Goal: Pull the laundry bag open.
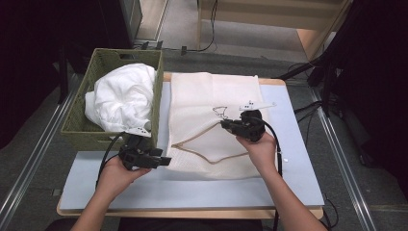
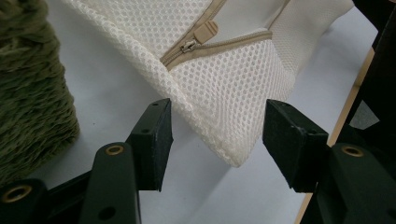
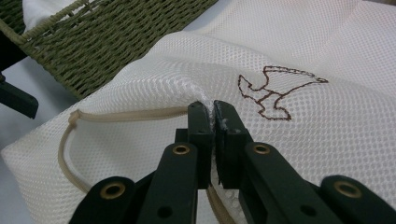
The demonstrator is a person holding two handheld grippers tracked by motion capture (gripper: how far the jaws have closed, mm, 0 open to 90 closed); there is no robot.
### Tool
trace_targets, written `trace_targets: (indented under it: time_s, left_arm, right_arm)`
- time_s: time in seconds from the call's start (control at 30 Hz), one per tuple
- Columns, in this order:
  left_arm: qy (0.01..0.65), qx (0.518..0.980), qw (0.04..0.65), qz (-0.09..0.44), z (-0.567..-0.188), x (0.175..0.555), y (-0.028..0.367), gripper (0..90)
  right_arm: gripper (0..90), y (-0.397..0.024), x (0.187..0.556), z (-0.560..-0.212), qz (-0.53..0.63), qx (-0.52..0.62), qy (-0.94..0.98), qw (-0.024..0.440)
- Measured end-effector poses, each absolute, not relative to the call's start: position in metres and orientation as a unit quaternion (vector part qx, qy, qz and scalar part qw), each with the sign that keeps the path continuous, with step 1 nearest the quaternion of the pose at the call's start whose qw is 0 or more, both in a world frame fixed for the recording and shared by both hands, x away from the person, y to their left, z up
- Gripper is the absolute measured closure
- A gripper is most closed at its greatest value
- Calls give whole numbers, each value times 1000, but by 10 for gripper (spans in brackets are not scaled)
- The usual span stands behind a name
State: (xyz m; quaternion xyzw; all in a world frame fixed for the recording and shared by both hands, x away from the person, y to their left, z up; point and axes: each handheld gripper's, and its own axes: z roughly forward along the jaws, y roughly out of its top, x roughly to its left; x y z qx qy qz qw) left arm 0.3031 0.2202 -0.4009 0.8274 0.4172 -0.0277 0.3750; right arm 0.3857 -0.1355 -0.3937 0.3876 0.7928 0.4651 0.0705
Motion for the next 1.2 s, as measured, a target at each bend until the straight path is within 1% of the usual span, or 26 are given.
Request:
trace_targets:
  time_s: [0.4,0.67,0.9,1.2]
  left_arm:
    - [405,839,364,-20,-390,299,232,413]
    - [402,841,363,-13,-373,299,240,414]
    - [394,843,365,-13,-361,299,237,413]
    - [399,840,367,-13,-351,304,242,409]
  right_arm:
    - [876,-132,387,-401,454,388,800,58]
    - [876,-131,388,-402,449,386,804,58]
    - [877,-129,387,-402,446,387,805,58]
    - [877,-128,387,-402,444,385,807,58]
